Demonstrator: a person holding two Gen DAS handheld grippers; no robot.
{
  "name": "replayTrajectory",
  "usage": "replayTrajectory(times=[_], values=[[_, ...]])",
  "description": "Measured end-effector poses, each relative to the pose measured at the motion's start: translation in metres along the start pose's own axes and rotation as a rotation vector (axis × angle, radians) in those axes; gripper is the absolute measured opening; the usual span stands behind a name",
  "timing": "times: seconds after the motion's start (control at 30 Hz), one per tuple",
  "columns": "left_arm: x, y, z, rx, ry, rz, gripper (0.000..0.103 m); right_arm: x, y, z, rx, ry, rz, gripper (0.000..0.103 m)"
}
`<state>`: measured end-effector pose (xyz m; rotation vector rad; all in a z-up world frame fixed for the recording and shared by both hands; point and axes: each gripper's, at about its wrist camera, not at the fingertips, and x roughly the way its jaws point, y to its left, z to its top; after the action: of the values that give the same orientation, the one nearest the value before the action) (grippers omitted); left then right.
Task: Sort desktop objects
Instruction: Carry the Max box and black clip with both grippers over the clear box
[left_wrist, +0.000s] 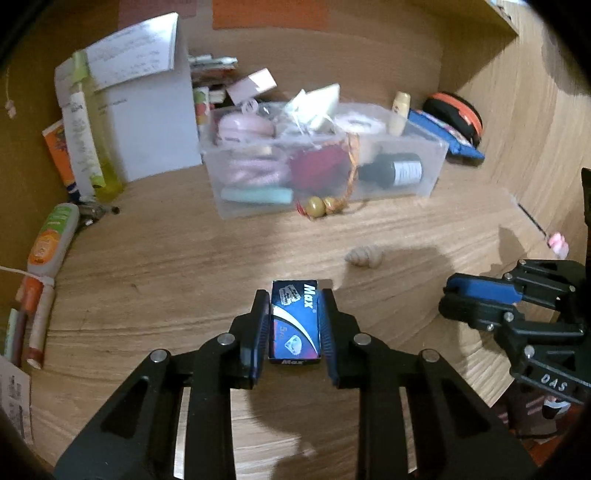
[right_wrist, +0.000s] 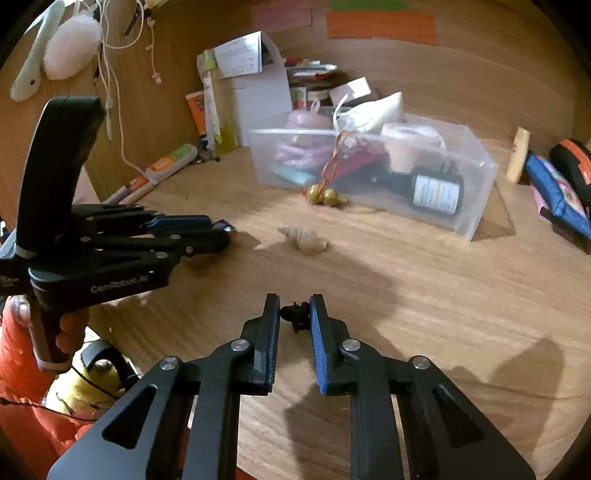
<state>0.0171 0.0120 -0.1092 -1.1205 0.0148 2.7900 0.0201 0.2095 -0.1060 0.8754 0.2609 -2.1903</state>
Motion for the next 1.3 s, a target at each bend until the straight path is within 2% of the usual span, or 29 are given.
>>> replayTrajectory(times=[0.3, 0.73, 1.03, 1.3], values=[[-0.024, 0.006, 0.021, -0.024, -0.089, 0.016, 0.026, -0.02, -0.012, 0.027, -0.009, -0.066, 0.005, 0.015], [-0.049, 0.006, 0.063, -0.027, -0.21, 0.003, 0.026, -0.048, -0.033, 0.065, -0.066, -0.167, -0.075, 0.015], [-0.037, 0.014, 0.092, -0.062, -0.222, -0.024, 0.026, -0.042, -0.068, 0.085, -0.005, -0.177, -0.101, 0.015], [-0.007, 0.011, 0.12, -0.063, -0.189, -0.069, 0.026, -0.026, -0.093, 0.104, 0.003, -0.178, -0.123, 0.015]])
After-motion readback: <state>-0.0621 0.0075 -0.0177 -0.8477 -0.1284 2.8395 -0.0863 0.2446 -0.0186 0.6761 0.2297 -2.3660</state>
